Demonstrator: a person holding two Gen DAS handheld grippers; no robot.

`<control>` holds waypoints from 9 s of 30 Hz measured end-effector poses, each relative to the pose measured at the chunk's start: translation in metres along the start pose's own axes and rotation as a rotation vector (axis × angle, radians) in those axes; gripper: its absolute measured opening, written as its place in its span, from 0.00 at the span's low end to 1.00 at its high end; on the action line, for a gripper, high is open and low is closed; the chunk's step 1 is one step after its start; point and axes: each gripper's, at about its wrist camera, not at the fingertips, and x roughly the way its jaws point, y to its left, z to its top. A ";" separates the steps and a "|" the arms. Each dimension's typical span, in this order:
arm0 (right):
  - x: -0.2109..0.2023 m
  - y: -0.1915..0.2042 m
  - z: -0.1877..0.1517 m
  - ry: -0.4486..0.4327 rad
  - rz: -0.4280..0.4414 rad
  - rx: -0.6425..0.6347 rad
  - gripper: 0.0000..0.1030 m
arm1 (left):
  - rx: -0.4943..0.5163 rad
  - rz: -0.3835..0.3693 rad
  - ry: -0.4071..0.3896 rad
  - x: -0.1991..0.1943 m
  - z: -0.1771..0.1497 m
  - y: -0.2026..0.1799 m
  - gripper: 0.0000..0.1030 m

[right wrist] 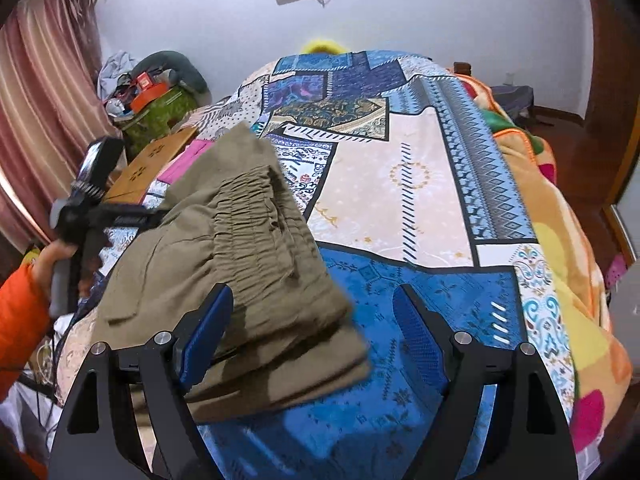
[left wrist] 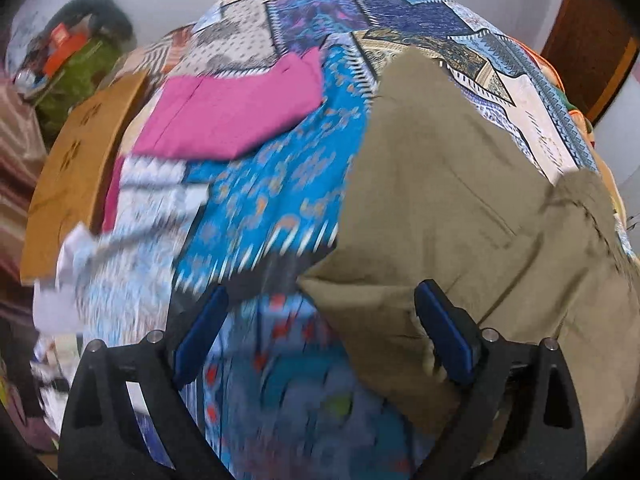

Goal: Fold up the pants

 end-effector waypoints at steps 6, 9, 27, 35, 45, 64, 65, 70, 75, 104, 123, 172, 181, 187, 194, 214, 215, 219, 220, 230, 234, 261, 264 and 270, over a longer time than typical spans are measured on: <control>-0.013 0.009 -0.010 -0.004 -0.003 -0.009 0.76 | -0.043 -0.027 0.007 -0.025 -0.046 0.004 0.93; -0.016 0.014 -0.019 0.004 0.002 -0.013 0.76 | -0.027 -0.053 0.004 -0.040 -0.067 -0.003 0.93; 0.003 0.000 -0.045 0.047 -0.057 -0.024 0.74 | -0.010 0.108 -0.055 -0.073 -0.117 0.027 0.92; -0.007 -0.002 -0.027 0.041 -0.055 -0.021 0.74 | -0.040 0.073 -0.126 -0.096 -0.086 0.044 0.92; 0.017 -0.011 0.003 0.038 -0.017 0.015 0.74 | -0.039 -0.087 -0.109 -0.069 -0.048 0.010 0.92; 0.060 -0.035 -0.005 0.164 0.187 0.134 0.73 | -0.115 -0.281 -0.031 -0.023 -0.046 0.013 0.78; 0.060 -0.035 -0.004 0.165 0.198 0.134 0.68 | -0.114 -0.285 -0.032 -0.023 -0.046 0.012 0.77; 0.061 -0.032 0.000 0.175 0.237 0.126 0.48 | -0.111 -0.302 -0.046 -0.026 -0.040 0.010 0.46; 0.064 -0.029 0.008 0.181 0.247 0.121 0.28 | -0.076 -0.249 -0.068 -0.031 -0.032 0.004 0.22; 0.035 0.044 0.133 -0.096 0.171 -0.139 0.09 | 0.012 -0.044 -0.384 -0.124 0.067 0.045 0.04; 0.184 0.117 0.224 -0.076 0.201 -0.196 0.09 | -0.097 0.127 -0.365 -0.023 0.169 0.160 0.04; -0.011 0.175 0.179 -0.315 0.141 -0.339 0.48 | -0.011 0.171 -0.613 -0.238 0.042 0.082 0.61; -0.098 0.204 0.132 -0.500 0.211 -0.388 0.48 | -0.027 0.156 -0.823 -0.319 -0.034 0.047 0.62; -0.122 0.208 0.103 -0.571 0.222 -0.371 0.48 | -0.061 0.127 -0.926 -0.343 -0.076 0.035 0.73; -0.129 0.203 0.085 -0.586 0.233 -0.319 0.50 | -0.079 0.079 -0.963 -0.351 -0.103 0.027 0.95; -0.147 0.199 0.065 -0.648 0.134 -0.281 1.00 | -0.101 0.083 -0.959 -0.343 -0.119 0.021 1.00; -0.147 0.199 0.065 -0.648 0.130 -0.280 1.00 | -0.104 0.083 -0.962 -0.343 -0.120 0.021 1.00; -0.145 0.197 0.061 -0.638 0.133 -0.279 1.00 | -0.103 0.084 -0.955 -0.340 -0.120 0.022 1.00; -0.145 0.197 0.060 -0.634 0.131 -0.280 1.00 | -0.103 0.086 -0.952 -0.339 -0.120 0.022 1.00; -0.144 0.195 0.059 -0.620 0.129 -0.272 1.00 | -0.099 0.090 -0.938 -0.334 -0.117 0.017 1.00; -0.145 0.193 0.060 -0.619 0.125 -0.268 1.00 | -0.101 0.082 -0.935 -0.332 -0.116 0.018 1.00; -0.145 0.192 0.059 -0.611 0.125 -0.258 1.00 | -0.071 0.049 -0.922 -0.330 -0.109 0.015 1.00; -0.144 0.192 0.059 -0.611 0.124 -0.256 1.00 | -0.070 0.045 -0.920 -0.329 -0.109 0.016 1.00; -0.146 0.192 0.060 -0.614 0.123 -0.258 1.00 | -0.078 0.040 -0.928 -0.330 -0.111 0.018 1.00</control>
